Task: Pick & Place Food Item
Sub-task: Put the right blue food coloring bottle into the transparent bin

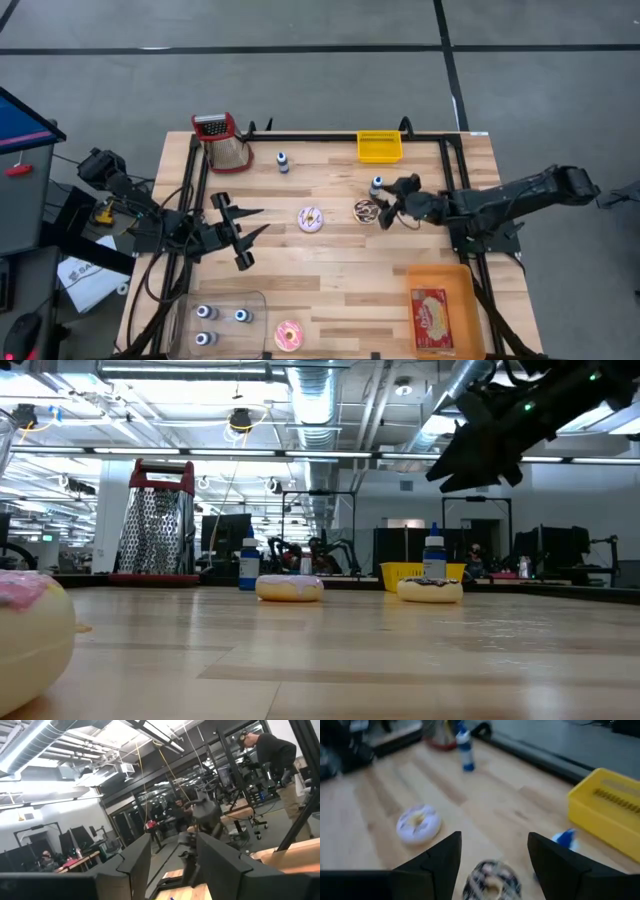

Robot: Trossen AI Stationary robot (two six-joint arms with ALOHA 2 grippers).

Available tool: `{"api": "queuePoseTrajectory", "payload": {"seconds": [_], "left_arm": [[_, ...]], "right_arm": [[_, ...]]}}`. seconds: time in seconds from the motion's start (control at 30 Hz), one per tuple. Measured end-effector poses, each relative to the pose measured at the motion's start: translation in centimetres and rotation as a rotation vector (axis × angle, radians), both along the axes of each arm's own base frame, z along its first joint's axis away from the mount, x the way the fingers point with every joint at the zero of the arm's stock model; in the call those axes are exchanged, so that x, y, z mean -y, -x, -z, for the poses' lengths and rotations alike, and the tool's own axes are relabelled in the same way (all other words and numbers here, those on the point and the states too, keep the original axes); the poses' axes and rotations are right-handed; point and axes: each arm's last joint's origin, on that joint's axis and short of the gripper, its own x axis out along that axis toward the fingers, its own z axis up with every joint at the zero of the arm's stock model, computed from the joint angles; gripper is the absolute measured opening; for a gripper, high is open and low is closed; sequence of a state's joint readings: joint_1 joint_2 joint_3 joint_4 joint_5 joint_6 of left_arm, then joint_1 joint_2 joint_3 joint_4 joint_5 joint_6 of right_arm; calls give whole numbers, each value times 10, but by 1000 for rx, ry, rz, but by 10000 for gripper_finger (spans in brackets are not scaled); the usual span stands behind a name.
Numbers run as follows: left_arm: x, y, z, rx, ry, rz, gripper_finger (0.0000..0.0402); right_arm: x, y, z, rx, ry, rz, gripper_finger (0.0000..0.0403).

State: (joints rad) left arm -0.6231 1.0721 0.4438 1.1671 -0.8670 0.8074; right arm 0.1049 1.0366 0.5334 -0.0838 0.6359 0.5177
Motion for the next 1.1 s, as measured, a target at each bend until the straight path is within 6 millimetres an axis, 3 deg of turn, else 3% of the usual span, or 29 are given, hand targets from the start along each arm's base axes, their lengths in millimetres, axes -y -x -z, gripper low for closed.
{"api": "queuePoseTrajectory", "payload": {"seconds": [0.43,1.1], "left_arm": [[2,1,0,-6,4,-2,154],[11,15,-5,-10,-6,30,154]], "right_arm": [[21,2,4,-54,35,96,221],[54,4,11,-69,-122,130,225]]}}
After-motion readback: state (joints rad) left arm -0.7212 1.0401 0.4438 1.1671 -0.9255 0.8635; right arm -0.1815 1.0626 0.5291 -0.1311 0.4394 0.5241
